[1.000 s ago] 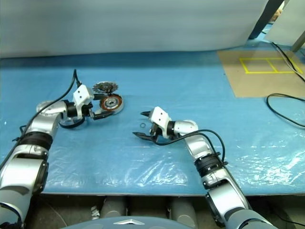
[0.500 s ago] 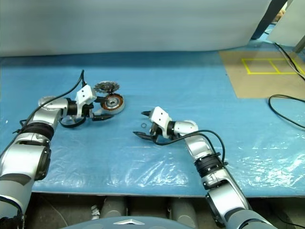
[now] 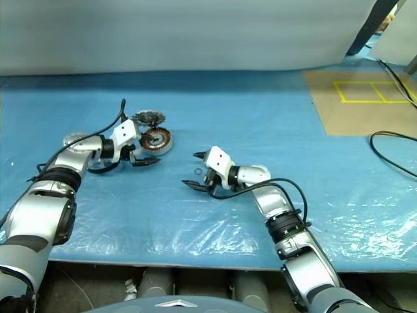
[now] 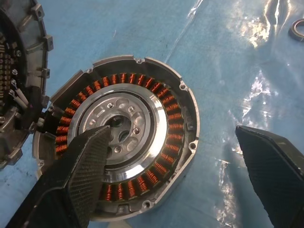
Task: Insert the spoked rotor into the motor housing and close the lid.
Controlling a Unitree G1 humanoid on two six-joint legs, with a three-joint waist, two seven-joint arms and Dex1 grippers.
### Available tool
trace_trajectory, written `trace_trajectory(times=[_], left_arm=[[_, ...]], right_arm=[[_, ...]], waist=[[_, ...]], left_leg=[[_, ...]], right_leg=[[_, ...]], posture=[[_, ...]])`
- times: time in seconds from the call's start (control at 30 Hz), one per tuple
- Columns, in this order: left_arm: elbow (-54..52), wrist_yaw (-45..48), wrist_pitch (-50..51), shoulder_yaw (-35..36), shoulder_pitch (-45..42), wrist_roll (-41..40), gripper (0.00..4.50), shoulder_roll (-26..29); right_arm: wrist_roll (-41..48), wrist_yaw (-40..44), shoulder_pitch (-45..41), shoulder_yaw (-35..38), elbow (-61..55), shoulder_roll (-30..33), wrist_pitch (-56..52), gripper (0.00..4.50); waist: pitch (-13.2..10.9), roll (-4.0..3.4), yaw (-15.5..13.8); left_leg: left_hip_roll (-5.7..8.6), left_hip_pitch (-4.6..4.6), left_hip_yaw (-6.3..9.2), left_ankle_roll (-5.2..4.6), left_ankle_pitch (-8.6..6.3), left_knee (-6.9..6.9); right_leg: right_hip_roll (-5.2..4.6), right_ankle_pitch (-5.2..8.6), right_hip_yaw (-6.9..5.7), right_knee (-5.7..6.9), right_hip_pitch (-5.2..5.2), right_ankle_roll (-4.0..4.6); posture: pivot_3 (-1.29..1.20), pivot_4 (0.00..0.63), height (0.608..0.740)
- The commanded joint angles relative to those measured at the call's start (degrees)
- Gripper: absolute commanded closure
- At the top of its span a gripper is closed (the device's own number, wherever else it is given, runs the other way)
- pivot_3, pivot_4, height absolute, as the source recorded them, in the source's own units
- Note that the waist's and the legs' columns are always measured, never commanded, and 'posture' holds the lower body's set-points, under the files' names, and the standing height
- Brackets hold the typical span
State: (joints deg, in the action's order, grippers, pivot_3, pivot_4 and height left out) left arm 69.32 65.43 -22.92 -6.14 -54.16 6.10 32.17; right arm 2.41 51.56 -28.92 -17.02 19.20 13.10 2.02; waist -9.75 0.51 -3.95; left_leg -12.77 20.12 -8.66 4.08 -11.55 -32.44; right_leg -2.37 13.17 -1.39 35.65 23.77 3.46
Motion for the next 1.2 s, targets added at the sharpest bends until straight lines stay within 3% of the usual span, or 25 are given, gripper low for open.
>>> trace_trajectory(times=[0.03, 0.07, 0.27, 0.8, 1.2], left_arm=[[1.53, -3.04, -1.52, -2.62, 0.27, 3.88, 0.06, -0.06], [1.75, -3.65, -1.98, -3.34, 0.45, 4.71, 0.06, -0.57], [2.61, -5.63, -2.2, -5.02, -0.77, 7.11, 1.89, -1.51], [1.2, 6.15, -1.16, -1.95, -0.27, 3.2, 1.89, 1.05], [-12.81, 12.67, -0.39, 2.2, 12.34, -5.63, 1.89, 1.79]], right_arm=[[0.34, -0.63, 0.28, -0.24, -3.11, -0.86, 0.5, 0.0], [0.61, -0.78, 0.3, -0.08, -3.42, -1.1, 0.34, 0.0], [0.81, -1.3, 0.15, 0.67, -3.71, -1.19, 0.25, 0.0], [0.55, -1.5, -0.6, -0.01, -2.34, -2.74, 0.69, 0.0], [0.41, -1.17, -3.18, 0.96, 1.25, -1.88, 1.82, 0.0]], waist=[[0.0, 0.0, 0.01], [0.0, 0.0, 0.01], [0.0, -0.01, -0.15], [0.0, -0.01, 0.05], [-0.01, -0.02, 0.09]], left_leg=[[0.0, 0.0, 0.0, 0.0, 0.0, 0.01], [0.0, 0.0, 0.0, 0.0, 0.0, 0.02], [0.03, -0.21, 0.0, 0.0, 0.0, 0.01], [0.07, -0.17, -0.01, 0.09, -0.05, 0.32], [0.02, -0.2, -0.05, 0.1, -0.06, 0.33]], right_leg=[[0.0, 0.0, 0.0, 0.0, -0.01, 0.0], [0.0, 0.0, 0.0, 0.01, -0.03, 0.0], [-0.07, 0.14, 0.01, -0.1, -0.44, 0.21], [-0.08, 0.01, -0.04, -0.34, -0.38, -0.01], [-0.09, 0.14, -0.04, -0.34, -0.36, 0.21]], posture=[[0.0, 0.15, 0.74], [0.0, 0.15, 0.74], [0.0, 0.15, 0.74], [0.0, 0.15, 0.74], [0.0, 0.15, 0.74]])
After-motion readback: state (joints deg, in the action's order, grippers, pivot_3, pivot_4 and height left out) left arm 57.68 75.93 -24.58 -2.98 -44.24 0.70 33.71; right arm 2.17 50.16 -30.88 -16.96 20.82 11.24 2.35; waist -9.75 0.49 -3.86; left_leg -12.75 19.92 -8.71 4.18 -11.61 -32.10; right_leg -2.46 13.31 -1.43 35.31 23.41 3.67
